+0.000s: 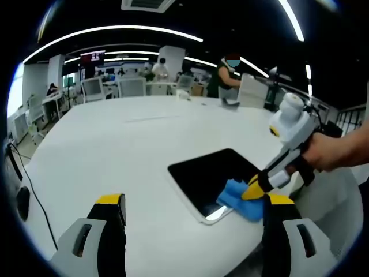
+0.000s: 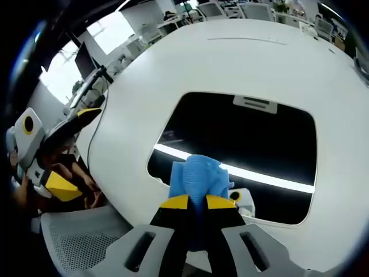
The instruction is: Wipe the mirror surface with the cleaning cloth until all visible marks leave the cleaned area.
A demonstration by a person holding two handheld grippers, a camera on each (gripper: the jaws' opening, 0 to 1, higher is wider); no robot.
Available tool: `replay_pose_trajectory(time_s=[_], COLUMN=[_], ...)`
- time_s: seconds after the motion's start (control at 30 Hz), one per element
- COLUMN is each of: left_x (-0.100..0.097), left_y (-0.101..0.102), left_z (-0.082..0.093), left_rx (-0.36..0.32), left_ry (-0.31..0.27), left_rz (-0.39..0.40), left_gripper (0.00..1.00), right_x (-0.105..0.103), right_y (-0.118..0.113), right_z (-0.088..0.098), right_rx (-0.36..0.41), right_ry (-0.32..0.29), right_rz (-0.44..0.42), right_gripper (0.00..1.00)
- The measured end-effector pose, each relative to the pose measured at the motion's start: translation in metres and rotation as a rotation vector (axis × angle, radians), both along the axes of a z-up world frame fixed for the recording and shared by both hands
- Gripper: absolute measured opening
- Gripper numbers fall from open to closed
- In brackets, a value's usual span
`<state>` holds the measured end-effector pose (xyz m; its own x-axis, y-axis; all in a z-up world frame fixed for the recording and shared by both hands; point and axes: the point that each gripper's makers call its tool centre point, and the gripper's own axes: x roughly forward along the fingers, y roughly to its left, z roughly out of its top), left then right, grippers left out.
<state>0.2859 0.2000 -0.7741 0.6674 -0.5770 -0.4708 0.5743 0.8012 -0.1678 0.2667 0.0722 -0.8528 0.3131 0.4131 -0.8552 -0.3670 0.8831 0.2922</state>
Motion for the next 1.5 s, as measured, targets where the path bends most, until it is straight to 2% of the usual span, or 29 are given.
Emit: replay_pose_trajectory(time_s=[0.83, 1.5], left_x=[0.004, 0.006], left_y=[0.0, -0.005], left_z=[0.0, -0.005], left_rx=[0.004, -0.003], left_ry=[0.006, 0.016], left_rz=[-0.009, -0.015], left_gripper=[1.0, 1.0], right_x=[-0.001, 0.01], right_y=[-0.011, -0.012], right_z=[0.0, 0.0], right_rx=[-0.005, -0.016], right_ry=[0.016, 0.028], right_rz=[-0.012, -0.022], right_gripper=[0.04, 0.04])
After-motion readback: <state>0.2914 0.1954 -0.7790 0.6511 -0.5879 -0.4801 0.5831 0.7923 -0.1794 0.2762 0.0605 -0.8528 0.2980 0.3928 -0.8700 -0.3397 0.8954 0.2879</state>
